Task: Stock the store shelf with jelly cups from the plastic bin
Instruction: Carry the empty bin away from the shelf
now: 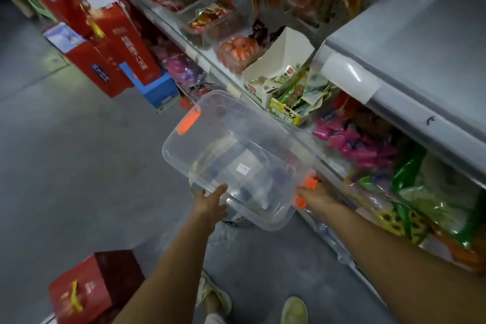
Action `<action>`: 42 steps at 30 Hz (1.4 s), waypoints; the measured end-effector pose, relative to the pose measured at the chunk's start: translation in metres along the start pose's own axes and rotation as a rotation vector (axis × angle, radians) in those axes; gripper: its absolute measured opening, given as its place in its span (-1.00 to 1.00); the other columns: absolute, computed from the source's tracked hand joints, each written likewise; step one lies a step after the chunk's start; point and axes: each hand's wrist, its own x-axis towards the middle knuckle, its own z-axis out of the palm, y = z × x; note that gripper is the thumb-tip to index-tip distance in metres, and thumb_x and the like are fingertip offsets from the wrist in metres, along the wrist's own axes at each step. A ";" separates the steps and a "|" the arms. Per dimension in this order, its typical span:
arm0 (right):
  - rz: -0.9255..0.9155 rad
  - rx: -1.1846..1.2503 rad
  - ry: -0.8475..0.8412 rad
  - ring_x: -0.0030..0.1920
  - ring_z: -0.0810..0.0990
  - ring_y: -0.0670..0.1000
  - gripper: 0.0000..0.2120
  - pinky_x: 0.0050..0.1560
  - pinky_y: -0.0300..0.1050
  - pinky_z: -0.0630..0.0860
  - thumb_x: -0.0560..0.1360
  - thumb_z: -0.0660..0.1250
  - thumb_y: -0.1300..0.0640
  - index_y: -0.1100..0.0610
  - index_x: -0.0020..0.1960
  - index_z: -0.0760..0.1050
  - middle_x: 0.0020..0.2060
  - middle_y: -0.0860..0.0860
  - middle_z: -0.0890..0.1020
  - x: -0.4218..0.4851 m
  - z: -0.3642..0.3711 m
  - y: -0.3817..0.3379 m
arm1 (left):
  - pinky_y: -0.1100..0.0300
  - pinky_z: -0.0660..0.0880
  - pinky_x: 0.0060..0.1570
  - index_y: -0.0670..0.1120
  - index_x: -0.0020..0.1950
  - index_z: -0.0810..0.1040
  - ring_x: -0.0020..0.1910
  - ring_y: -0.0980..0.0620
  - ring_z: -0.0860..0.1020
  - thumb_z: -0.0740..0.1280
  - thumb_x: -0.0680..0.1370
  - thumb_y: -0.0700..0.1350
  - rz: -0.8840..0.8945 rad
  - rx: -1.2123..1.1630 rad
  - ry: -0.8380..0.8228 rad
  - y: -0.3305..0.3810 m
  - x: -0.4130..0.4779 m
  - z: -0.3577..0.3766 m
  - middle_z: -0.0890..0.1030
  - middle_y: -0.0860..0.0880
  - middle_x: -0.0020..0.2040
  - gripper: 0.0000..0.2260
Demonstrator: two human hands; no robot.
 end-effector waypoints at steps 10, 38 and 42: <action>0.173 0.114 0.067 -0.74 0.30 -0.10 -0.75 -0.65 -0.40 0.16 0.47 0.38 0.27 0.16 -0.33 0.39 -0.71 -0.02 0.40 0.000 0.019 -0.009 | 0.12 0.57 -0.43 -0.13 0.25 0.41 -0.26 -0.11 0.57 0.38 0.53 -0.27 -0.048 -0.032 -0.010 0.008 0.025 -0.003 0.53 -0.08 -0.12 -0.68; -0.389 -0.069 -0.572 -0.38 0.47 0.03 -0.89 -0.12 0.09 0.56 0.42 0.36 0.34 0.16 -0.14 0.53 -0.36 0.09 0.53 -0.195 0.497 -0.405 | 0.15 0.56 -0.31 -0.16 -0.08 0.51 -0.56 0.09 0.43 0.39 0.48 -0.25 0.279 -0.521 0.631 0.216 -0.003 -0.533 0.47 -0.07 -0.34 -0.92; -0.470 -0.172 -0.664 -0.40 0.46 0.02 -0.87 -0.09 0.12 0.57 0.42 0.37 0.33 0.14 -0.22 0.49 -0.40 0.08 0.52 -0.214 0.586 -0.468 | 0.22 0.57 -0.35 -0.14 -0.07 0.49 -0.45 0.07 0.46 0.36 0.52 -0.23 0.287 -0.566 0.700 0.253 0.009 -0.606 0.49 -0.07 -0.28 -0.94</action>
